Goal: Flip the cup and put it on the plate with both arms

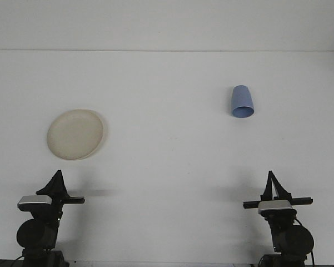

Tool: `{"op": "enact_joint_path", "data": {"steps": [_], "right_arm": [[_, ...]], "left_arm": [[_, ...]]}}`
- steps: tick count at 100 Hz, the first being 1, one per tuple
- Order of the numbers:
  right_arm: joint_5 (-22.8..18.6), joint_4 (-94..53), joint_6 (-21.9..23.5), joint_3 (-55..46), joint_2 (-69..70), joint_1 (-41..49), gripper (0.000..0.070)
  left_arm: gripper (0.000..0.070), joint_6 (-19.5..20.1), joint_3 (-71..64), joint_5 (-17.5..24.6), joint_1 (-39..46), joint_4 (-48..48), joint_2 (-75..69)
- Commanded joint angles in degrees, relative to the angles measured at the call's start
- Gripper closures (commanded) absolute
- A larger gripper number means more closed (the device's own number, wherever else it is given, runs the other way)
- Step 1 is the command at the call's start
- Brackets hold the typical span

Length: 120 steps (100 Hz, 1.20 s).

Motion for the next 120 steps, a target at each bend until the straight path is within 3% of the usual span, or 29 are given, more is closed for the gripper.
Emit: {"op": "enact_joint_path", "data": {"steps": [1,89,99,120], "right_arm": [[-0.02,0.66,0.42,-0.11,0.00,0.00,0.0700],[-0.59,4.81,1.01,-0.11,0.00,0.09,0.0700],[-1.55,5.73,5.77,-0.11,0.00,0.09,0.0700],[-1.33,5.97,23.10,-0.11,0.00,0.09,0.0700]], "left_arm": [[0.0686,-0.22,-1.14,0.02,0.09,0.57,-0.04],[0.0686,-0.22,-1.14,0.02,0.09,0.57,-0.04],[0.0686,-0.22,-1.14,0.02,0.09,0.57,-0.04],[0.0686,-0.22,-1.14,0.02,0.09,0.57,-0.04]]}}
